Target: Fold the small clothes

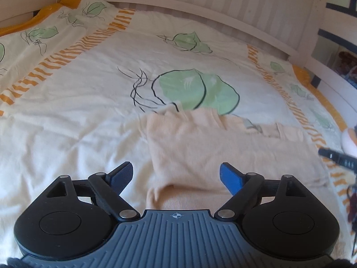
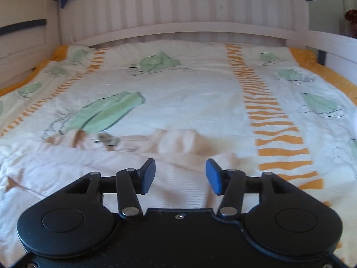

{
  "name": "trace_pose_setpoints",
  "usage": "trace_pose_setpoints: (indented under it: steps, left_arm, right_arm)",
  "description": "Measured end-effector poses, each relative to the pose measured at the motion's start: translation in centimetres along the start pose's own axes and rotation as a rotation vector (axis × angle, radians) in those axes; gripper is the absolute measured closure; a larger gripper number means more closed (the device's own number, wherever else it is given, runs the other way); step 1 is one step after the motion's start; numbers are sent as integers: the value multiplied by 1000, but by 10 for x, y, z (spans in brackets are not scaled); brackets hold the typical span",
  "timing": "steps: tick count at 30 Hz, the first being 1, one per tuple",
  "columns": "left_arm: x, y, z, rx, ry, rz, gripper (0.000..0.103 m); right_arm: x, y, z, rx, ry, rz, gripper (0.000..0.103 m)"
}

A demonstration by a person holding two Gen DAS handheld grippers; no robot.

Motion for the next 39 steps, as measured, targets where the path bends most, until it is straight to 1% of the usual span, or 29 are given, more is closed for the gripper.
trace_pose_setpoints:
  steps: [2,5,8,9,11,13,17,19,21,24,27,28,29,30,33,34,37,39]
  left_arm:
    - [4,-10,-11,11,-3,21,17]
    - [10,-21,-30,31,-14,43,16]
    - [17,-31,-48,51,-19,62,16]
    - [19,-33,-54,59,-20,68,16]
    - [23,-38,-66,74,-24,78,16]
    - [26,-41,-74,77,-33,88,17]
    - [35,-47,-82,62,-63,108,17]
    - [40,-48,-88,79,-98,115,18]
    - [42,-47,-95,103,-124,100,22]
    - [31,-45,-101,106,-123,25,24]
    - [16,-46,-108,121,-75,-36,35]
    - [11,-46,-111,130,-57,-58,43]
    - [7,-45,-115,142,-33,-73,48]
    - [3,-44,-118,148,-14,-83,52]
    - [0,-42,-120,131,3,-74,63]
    - [1,-41,-119,126,13,-59,65]
    - [7,-41,-113,115,45,-14,65]
    - [11,-44,-110,102,47,0,65]
  right_arm:
    - [10,7,-10,25,-26,-2,45]
    - [17,26,-23,66,-31,-8,44]
    - [20,39,-23,16,-19,6,40]
    - [22,38,-22,17,-18,11,39]
    - [24,38,-22,15,-20,26,31]
    - [29,39,-23,16,-13,46,28]
    - [31,40,-23,7,-4,56,27]
    - [31,41,-23,3,-3,56,27]
    - [31,42,-23,2,-3,56,26]
    - [32,42,-23,1,-2,56,26]
    - [32,42,-24,1,-2,56,26]
    - [32,42,-24,1,-2,56,26]
    - [32,42,-24,1,-2,56,26]
    - [32,42,-24,1,-2,57,26]
    - [32,42,-24,1,-2,57,26]
    - [32,42,-24,1,-2,57,26]
    - [32,42,-24,0,-3,56,25]
    - [32,42,-24,0,-3,56,25]
Point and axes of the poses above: each gripper's, at about its wrist camera, not at the fingertips, and z roughly against the way its jaws point, x to its left, y to its underside, the point moved 2 cm from there along -z, roughly the way its jaws point, and after that the axes turned 11 degrees about z, right-handed, at the moved point
